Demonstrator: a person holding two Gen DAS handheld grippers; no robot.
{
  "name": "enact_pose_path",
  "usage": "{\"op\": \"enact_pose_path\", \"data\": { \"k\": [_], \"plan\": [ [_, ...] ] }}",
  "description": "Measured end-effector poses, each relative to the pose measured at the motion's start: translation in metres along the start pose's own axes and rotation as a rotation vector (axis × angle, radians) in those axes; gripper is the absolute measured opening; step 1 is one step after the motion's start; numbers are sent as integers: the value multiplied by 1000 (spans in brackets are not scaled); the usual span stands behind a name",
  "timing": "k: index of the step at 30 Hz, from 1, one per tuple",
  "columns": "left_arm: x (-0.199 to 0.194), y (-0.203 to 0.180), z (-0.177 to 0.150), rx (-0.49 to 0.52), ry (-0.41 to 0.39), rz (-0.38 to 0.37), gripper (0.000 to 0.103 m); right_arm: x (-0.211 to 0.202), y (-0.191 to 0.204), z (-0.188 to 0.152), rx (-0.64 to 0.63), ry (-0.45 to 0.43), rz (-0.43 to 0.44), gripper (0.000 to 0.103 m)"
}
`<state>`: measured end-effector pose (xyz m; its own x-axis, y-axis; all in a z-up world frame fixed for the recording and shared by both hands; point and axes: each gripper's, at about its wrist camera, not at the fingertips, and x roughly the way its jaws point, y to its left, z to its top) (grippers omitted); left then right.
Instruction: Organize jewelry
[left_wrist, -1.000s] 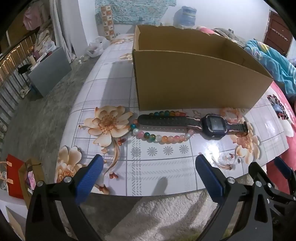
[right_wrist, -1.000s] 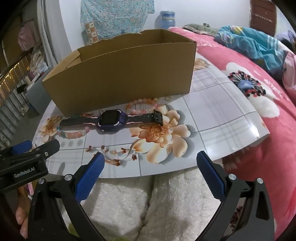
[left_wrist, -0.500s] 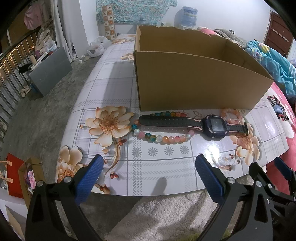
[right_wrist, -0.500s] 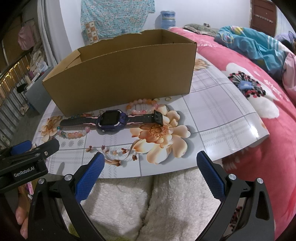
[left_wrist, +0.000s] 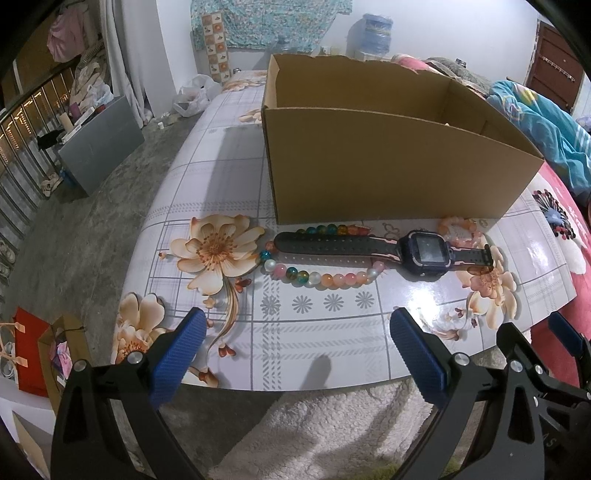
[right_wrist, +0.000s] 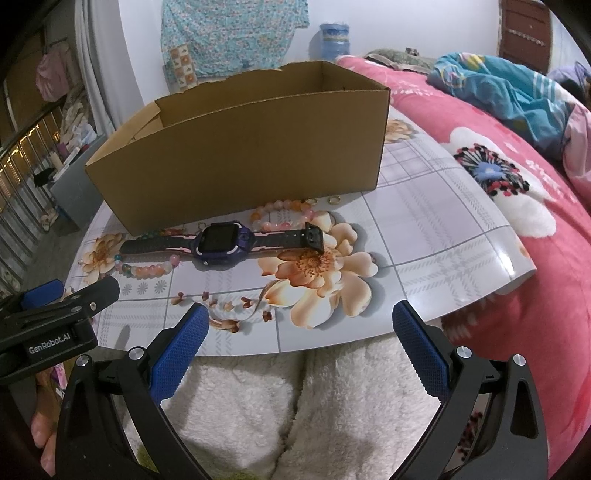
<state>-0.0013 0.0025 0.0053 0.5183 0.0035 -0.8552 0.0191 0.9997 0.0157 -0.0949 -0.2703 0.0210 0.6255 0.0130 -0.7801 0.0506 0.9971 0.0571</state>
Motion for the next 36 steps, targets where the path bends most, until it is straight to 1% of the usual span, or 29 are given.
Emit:
{"op": "enact_pose_path", "data": {
  "k": [36],
  "plan": [
    [-3, 0, 2, -1, -6, 9, 97, -4, 1, 1, -1, -8, 5, 95]
  ]
}}
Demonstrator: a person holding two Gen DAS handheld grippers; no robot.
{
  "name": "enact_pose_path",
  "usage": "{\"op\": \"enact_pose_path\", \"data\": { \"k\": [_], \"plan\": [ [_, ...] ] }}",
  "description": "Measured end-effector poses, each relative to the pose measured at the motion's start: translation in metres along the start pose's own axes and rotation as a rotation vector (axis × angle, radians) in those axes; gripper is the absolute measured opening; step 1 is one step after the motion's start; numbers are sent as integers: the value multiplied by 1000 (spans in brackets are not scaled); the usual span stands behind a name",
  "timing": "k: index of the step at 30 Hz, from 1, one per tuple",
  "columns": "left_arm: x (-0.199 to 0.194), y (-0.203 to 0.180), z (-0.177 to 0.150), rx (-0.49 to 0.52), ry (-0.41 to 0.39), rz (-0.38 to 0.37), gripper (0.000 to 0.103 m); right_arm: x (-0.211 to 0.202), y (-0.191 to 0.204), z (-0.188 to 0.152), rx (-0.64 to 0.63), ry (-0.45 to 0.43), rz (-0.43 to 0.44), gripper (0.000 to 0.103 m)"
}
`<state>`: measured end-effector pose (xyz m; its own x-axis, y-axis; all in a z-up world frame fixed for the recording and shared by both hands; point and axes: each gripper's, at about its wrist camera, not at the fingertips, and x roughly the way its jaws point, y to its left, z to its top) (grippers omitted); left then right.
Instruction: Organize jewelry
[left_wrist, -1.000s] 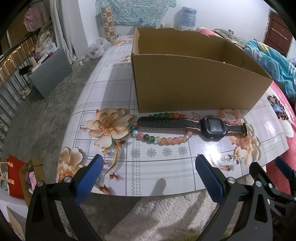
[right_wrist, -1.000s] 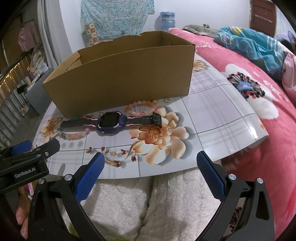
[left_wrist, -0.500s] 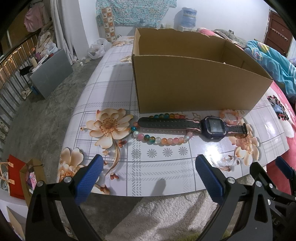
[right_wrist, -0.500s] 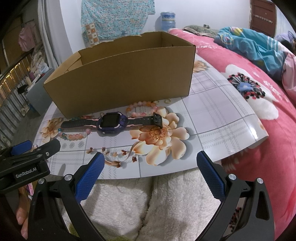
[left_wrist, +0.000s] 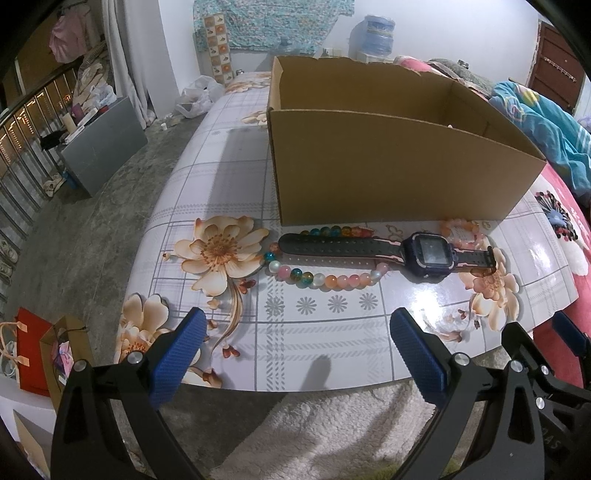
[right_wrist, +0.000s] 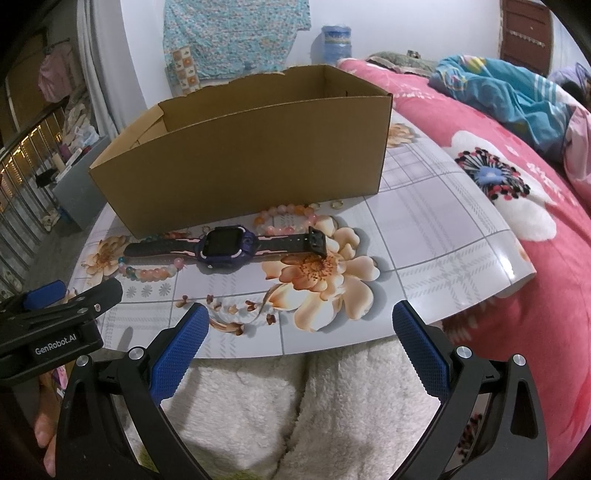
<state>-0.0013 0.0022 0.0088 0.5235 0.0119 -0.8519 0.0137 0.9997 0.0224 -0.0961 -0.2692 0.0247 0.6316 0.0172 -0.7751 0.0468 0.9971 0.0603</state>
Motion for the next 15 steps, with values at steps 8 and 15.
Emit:
{"op": "enact_pose_path", "data": {
  "k": [8, 15],
  "plan": [
    [5, 5, -1, -10, 2, 1, 97, 1, -1, -1, 2, -1, -12, 95],
    [12, 10, 0, -6, -4, 7, 97, 3, 0, -1, -4, -9, -25, 95]
  ]
}}
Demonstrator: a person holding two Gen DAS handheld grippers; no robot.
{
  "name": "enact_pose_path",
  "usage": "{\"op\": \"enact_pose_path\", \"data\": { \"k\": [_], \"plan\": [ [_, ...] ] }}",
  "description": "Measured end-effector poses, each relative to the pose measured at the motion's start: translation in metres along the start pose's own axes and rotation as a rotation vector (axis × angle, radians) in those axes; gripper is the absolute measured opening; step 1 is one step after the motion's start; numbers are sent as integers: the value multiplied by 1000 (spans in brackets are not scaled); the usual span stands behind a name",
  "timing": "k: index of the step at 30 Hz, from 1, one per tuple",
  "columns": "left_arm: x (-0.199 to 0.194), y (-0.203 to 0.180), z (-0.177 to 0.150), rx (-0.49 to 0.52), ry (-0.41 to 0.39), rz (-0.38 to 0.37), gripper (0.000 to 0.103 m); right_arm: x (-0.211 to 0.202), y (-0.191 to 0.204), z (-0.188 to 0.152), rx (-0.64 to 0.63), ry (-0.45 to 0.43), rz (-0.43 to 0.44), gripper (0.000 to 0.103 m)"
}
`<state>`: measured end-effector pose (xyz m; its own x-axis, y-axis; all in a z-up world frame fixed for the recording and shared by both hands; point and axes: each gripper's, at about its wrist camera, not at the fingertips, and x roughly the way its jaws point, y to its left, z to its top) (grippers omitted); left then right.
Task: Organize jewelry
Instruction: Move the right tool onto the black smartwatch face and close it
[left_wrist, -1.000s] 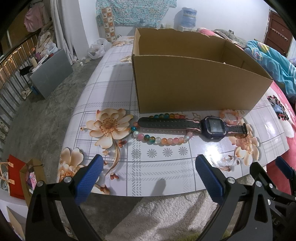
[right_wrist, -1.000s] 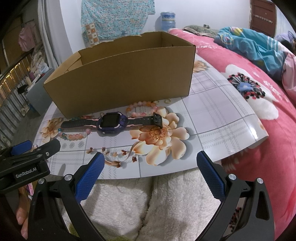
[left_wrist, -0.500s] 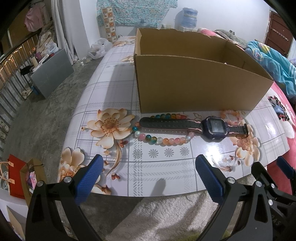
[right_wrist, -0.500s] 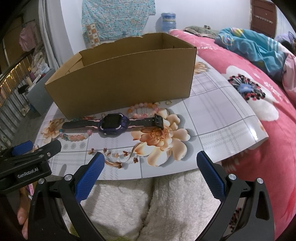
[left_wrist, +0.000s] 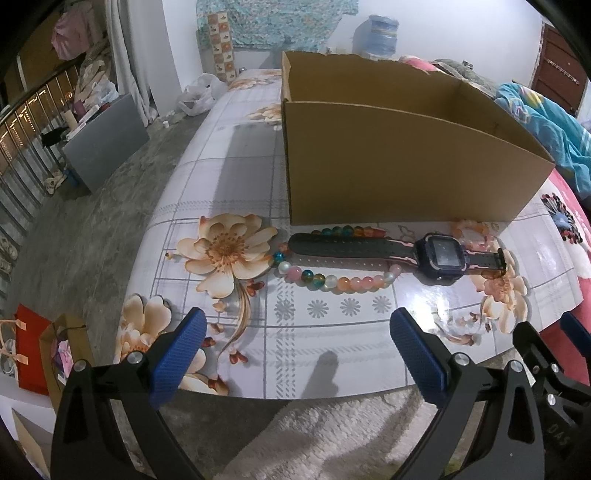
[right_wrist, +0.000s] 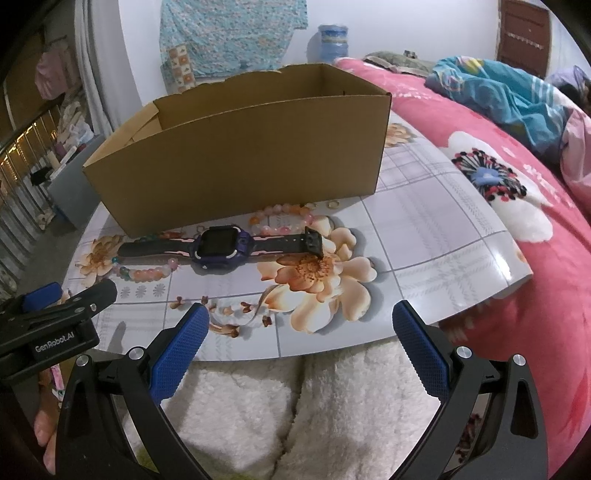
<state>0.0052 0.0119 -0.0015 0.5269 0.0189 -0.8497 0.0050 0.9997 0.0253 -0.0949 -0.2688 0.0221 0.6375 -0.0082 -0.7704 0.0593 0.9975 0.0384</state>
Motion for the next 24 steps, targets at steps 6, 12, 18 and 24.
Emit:
{"op": "enact_pose_path", "data": {
  "k": [6, 12, 18, 24],
  "plan": [
    [7, 2, 1, 46, -7, -23, 97, -5, 0, 3, 9, -58, -9, 95],
    [17, 0, 5, 143, -30, -111, 97, -3, 3, 7, -26, -104, 14, 95],
    [16, 11, 13, 210, -138, -319, 98, 7, 7, 17, 5, -94, 113, 95],
    [22, 34, 30, 110, -152, -441, 98, 17, 21, 33, -19, -97, 177, 91]
  ]
}}
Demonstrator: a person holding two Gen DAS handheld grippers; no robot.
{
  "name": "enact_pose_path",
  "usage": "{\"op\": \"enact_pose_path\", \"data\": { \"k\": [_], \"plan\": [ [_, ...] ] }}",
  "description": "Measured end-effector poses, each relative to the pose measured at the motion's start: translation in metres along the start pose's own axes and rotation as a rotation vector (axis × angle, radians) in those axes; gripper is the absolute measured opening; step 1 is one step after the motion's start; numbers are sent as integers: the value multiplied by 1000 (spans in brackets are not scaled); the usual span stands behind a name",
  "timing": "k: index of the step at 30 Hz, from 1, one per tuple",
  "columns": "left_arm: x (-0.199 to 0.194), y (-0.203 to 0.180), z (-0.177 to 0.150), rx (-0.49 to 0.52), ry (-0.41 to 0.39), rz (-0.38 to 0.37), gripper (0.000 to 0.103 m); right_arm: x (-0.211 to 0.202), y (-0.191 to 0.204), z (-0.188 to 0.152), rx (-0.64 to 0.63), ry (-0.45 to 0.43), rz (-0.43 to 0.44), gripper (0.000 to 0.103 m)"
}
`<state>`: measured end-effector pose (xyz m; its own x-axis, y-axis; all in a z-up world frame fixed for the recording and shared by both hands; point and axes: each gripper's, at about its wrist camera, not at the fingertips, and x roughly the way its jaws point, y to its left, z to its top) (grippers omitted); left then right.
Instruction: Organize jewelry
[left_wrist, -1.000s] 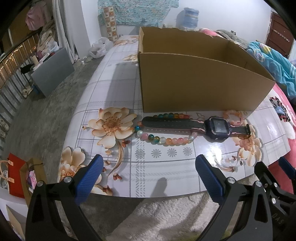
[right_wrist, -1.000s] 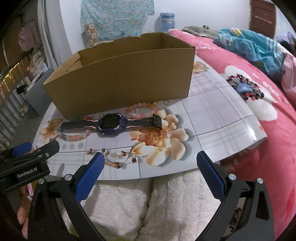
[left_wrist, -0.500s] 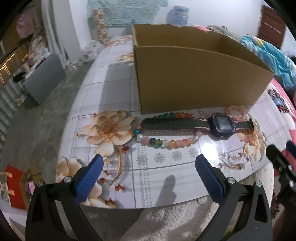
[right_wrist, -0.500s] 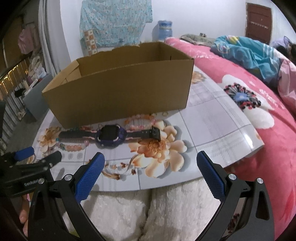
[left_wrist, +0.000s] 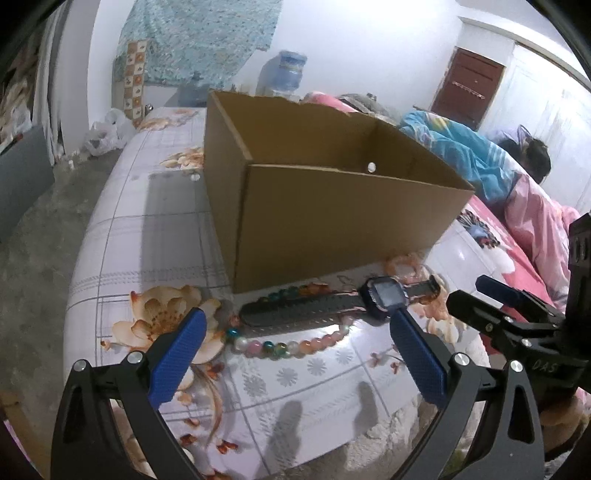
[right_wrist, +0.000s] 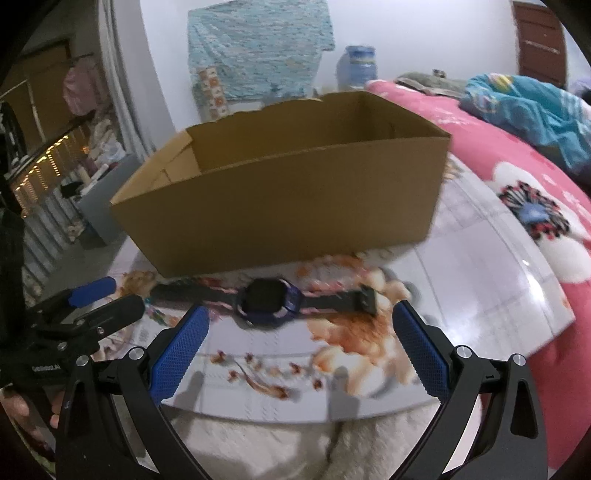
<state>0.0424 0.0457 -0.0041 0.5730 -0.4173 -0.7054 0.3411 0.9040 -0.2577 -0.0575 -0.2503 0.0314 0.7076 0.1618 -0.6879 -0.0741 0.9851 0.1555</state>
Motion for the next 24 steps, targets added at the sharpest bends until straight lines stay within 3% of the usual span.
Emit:
{"op": "enact_pose_path", "data": {
  "k": [6, 7, 8, 11, 14, 18, 24],
  "plan": [
    [8, 17, 5, -27, 25, -69, 97, 27, 11, 12, -25, 54, 38, 67],
    [7, 18, 4, -33, 31, -77, 97, 31, 11, 13, -23, 70, 34, 60],
    [10, 20, 4, -40, 42, -83, 96, 36, 11, 13, -19, 87, 33, 51],
    [14, 23, 6, -55, 61, -112, 83, 47, 8, 13, -2, 129, 34, 41],
    [17, 21, 7, -46, 83, -167, 70, 51, 6, 10, 4, 147, 30, 37],
    [22, 16, 8, -34, 117, -203, 68, 60, 12, 10, -1, 171, 16, 34],
    [30, 23, 11, -84, 148, -178, 67, 64, 17, 10, -11, 172, 11, 34]
  ]
}}
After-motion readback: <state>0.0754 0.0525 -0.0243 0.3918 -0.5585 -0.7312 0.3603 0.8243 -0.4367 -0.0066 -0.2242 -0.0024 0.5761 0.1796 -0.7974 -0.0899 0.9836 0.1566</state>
